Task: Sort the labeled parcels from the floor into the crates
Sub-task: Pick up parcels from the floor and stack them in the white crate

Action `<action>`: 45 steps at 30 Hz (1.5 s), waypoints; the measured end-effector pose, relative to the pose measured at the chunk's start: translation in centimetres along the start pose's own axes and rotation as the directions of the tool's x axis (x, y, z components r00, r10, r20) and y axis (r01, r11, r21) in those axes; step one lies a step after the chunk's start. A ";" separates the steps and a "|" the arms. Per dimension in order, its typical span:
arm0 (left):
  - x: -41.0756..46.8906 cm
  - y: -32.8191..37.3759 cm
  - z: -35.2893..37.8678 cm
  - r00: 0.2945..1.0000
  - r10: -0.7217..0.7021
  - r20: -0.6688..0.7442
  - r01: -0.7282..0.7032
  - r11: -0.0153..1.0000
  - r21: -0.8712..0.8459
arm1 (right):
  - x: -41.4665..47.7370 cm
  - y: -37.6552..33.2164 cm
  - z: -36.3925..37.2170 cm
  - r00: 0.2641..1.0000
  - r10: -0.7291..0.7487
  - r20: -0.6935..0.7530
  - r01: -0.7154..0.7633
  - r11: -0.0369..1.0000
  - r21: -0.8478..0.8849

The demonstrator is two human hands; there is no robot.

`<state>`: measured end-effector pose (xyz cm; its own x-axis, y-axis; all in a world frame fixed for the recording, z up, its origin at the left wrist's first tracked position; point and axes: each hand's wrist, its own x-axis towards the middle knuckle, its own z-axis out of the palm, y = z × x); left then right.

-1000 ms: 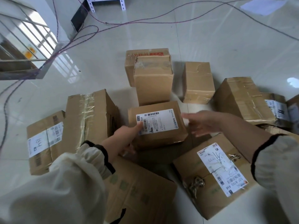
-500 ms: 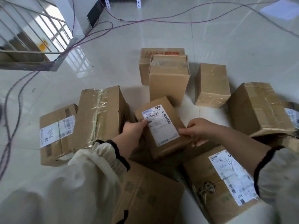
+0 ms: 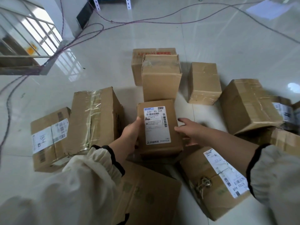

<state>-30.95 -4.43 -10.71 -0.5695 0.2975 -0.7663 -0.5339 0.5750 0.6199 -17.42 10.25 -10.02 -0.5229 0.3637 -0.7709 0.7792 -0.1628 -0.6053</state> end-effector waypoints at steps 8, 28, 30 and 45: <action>0.3 -1.0 -0.3 0.999 -0.002 0.051 0.002 1.000 0.008 | 0.2 -0.2 0.4 0.994 -0.045 0.103 0.023 0.977 0.211; -7.7 6.0 -1.6 0.983 0.185 0.007 -0.184 0.981 -0.063 | -8.3 -7.2 -2.6 0.990 -0.139 -0.018 0.136 0.917 0.375; -11.9 9.6 -2.8 0.976 0.217 -0.001 -0.217 0.974 -0.063 | -12.9 -9.9 -3.2 0.976 -0.190 -0.108 0.217 0.900 0.378; -58.4 39.4 -9.3 0.950 0.268 0.162 -0.226 0.944 -0.239 | -61.2 -34.4 -14.1 0.886 -0.368 -0.281 0.445 0.843 0.302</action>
<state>-24.54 -6.22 60.09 -0.5828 0.5598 -0.5890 -0.5250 0.2939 0.7988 -7.36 6.54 60.83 -0.6527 0.6403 -0.4050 0.3195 -0.2522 -0.9134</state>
